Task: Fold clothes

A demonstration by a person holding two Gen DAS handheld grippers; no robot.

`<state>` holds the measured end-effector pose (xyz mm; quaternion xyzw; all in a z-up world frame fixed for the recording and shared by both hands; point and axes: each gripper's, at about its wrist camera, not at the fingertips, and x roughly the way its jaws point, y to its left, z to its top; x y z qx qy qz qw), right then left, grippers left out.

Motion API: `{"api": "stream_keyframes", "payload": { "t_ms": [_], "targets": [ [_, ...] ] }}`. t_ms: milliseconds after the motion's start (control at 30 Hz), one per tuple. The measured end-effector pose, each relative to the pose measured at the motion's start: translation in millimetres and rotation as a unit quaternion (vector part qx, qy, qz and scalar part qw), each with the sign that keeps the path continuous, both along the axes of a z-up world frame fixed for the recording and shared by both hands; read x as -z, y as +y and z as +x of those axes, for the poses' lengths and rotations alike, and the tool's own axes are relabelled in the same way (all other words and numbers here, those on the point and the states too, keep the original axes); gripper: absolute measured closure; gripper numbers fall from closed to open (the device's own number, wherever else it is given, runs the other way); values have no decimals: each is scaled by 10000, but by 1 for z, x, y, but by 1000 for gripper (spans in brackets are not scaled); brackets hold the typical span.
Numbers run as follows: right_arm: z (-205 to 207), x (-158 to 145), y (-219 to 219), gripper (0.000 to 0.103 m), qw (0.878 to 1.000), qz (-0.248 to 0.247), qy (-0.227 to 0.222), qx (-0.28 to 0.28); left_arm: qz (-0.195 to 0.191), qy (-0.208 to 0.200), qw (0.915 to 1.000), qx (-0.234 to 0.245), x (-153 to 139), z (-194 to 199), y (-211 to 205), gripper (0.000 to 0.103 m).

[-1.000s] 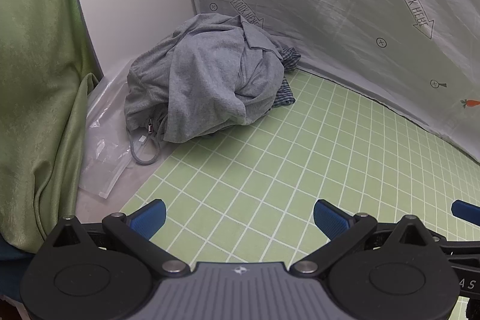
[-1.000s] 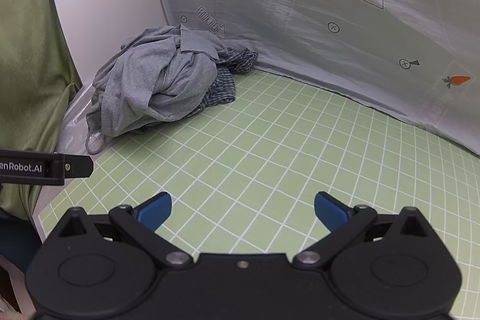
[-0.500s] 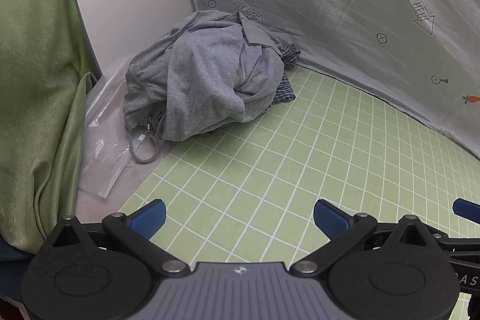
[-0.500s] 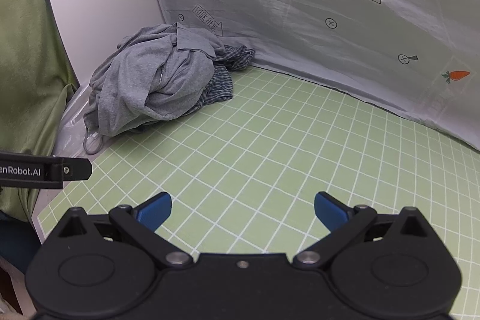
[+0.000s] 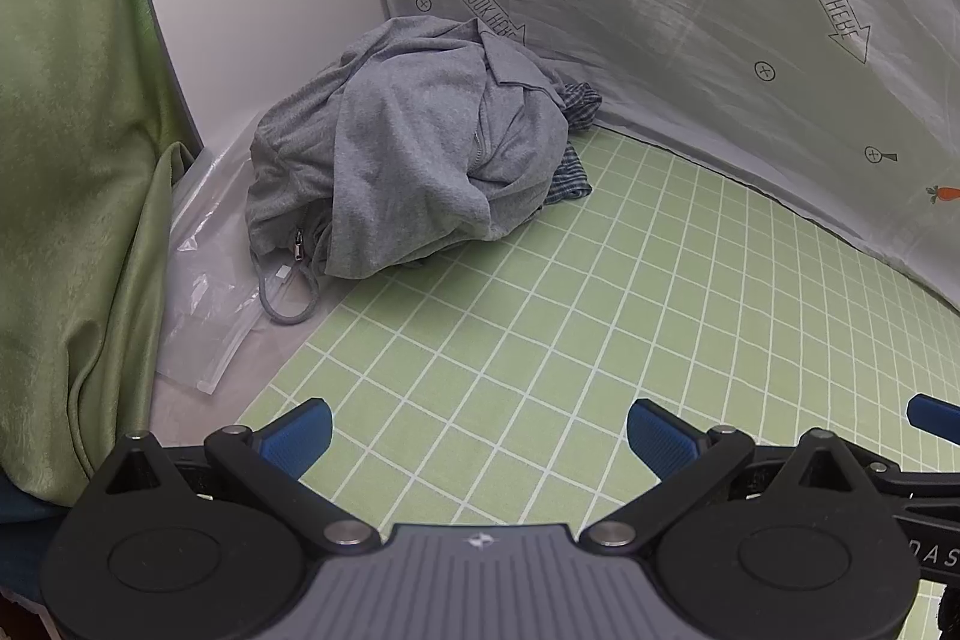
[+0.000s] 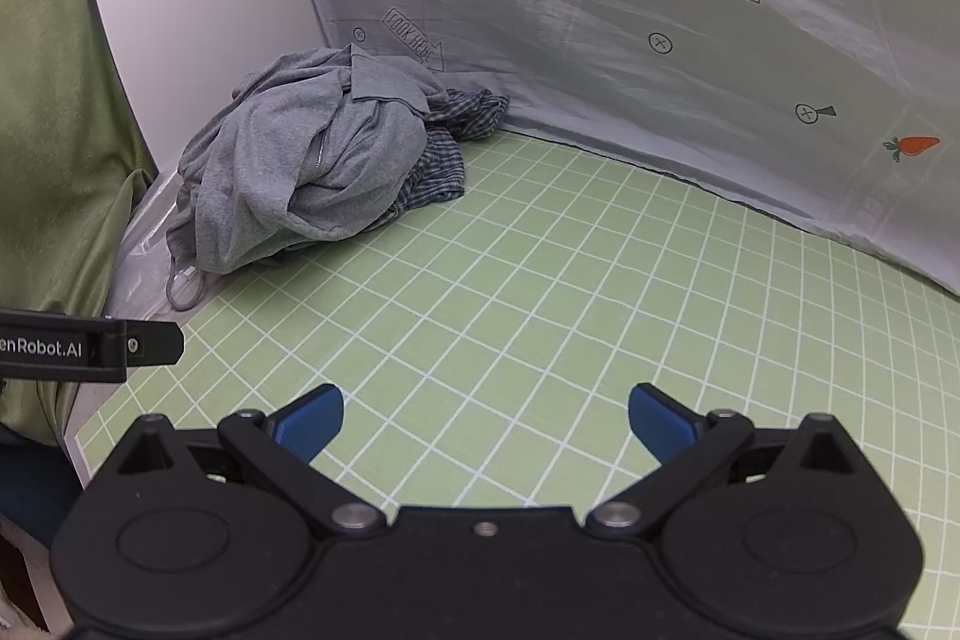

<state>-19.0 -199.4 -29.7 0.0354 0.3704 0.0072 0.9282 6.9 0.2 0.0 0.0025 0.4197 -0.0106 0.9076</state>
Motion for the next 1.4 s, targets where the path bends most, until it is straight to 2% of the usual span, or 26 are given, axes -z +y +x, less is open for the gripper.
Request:
{"api": "stream_keyframes", "payload": {
  "t_ms": [1400],
  "targets": [
    [6, 1, -2, 1, 10000, 17, 50, -15, 34, 125, 9999, -39, 1, 6, 0, 0]
  ]
}}
